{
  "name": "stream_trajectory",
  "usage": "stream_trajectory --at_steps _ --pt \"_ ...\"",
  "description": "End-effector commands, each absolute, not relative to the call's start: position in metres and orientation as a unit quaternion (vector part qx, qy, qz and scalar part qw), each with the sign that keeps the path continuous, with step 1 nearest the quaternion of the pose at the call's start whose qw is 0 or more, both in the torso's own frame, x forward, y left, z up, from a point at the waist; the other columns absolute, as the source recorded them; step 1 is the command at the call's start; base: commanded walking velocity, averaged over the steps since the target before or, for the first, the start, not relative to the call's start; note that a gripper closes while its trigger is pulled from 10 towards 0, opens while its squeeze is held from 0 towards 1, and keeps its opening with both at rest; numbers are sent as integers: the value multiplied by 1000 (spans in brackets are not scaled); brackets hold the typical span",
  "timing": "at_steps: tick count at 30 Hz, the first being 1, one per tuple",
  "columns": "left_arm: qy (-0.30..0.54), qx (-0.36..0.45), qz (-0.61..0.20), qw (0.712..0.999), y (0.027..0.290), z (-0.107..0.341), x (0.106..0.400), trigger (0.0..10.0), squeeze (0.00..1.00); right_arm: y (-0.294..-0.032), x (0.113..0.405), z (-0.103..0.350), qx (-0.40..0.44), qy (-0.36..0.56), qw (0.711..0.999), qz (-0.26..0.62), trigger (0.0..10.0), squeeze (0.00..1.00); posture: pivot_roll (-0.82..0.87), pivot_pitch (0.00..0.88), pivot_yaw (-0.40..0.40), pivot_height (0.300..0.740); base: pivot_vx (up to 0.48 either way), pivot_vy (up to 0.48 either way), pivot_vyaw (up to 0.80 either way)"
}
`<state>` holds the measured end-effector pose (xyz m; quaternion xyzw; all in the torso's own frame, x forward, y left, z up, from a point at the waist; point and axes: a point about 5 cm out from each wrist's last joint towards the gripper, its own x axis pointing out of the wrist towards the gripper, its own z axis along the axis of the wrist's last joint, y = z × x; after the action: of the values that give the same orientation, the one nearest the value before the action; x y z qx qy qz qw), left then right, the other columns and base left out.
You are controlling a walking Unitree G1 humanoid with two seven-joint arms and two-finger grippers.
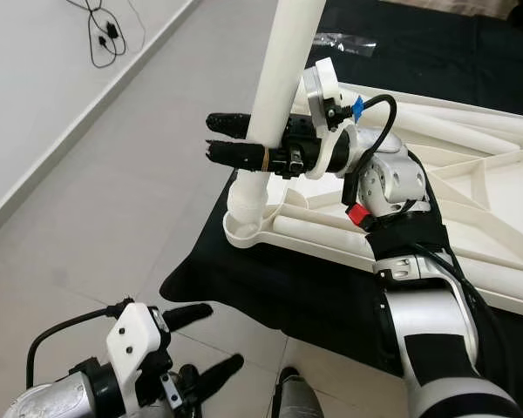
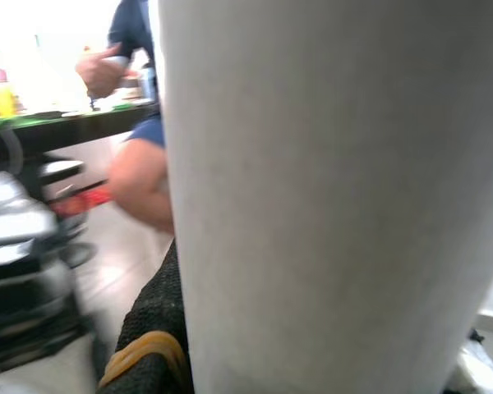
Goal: Building children table
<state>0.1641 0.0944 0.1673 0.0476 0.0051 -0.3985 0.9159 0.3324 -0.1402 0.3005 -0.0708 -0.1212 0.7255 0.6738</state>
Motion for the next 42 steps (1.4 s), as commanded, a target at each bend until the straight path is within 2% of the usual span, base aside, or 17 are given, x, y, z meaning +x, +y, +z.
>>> stream_trajectory --at_steps 1,6,7,9,11,20,22,23,25,27,32,42 --pt "4 54 -393 918 93 164 161 10000 0 -131 321 297 -73 -120 633 761 10000 0 77 403 22 740 0 0 0" --pt "-14 65 -382 922 93 163 159 10000 0 -123 314 293 -86 -129 615 773 10000 0 89 412 29 740 0 0 0" --pt "-14 65 -382 922 93 163 159 10000 0 -123 314 293 -86 -129 615 773 10000 0 89 412 29 740 0 0 0" --pt "-23 71 -375 924 93 162 158 10000 0 -114 315 285 -147 -131 622 758 10000 0 96 415 31 740 0 0 0" --pt "-26 73 -373 925 94 162 158 10000 0 -111 315 282 -170 -132 623 752 10000 0 97 416 32 740 0 0 0" --pt "-33 77 -367 927 93 161 158 10000 0 -114 311 287 -198 -128 612 755 10000 0 93 418 31 740 0 0 0" --pt "-35 79 -365 927 93 161 158 10000 0 -116 308 289 -202 -124 605 760 10000 0 94 418 31 740 0 0 0" --pt "-38 82 -360 929 93 161 158 10000 0 -117 303 288 -215 -109 587 773 10000 0 92 418 29 740 0 0 0" --pt "-38 82 -360 929 93 161 158 10000 0 -117 303 288 -215 -109 587 773 10000 0 92 418 29 740 0 0 0" --pt "-43 87 -353 931 93 160 159 10000 0 -112 295 285 -234 -91 554 794 10000 0 87 417 28 740 0 0 0" --pt "-48 89 -350 931 92 159 161 10000 0 -99 296 293 -222 -97 533 810 10000 0 71 408 19 740 0 0 0" --pt "-53 88 -348 932 89 157 162 10000 0 -88 304 302 -194 -84 527 823 10000 0 58 392 3 740 0 0 0"
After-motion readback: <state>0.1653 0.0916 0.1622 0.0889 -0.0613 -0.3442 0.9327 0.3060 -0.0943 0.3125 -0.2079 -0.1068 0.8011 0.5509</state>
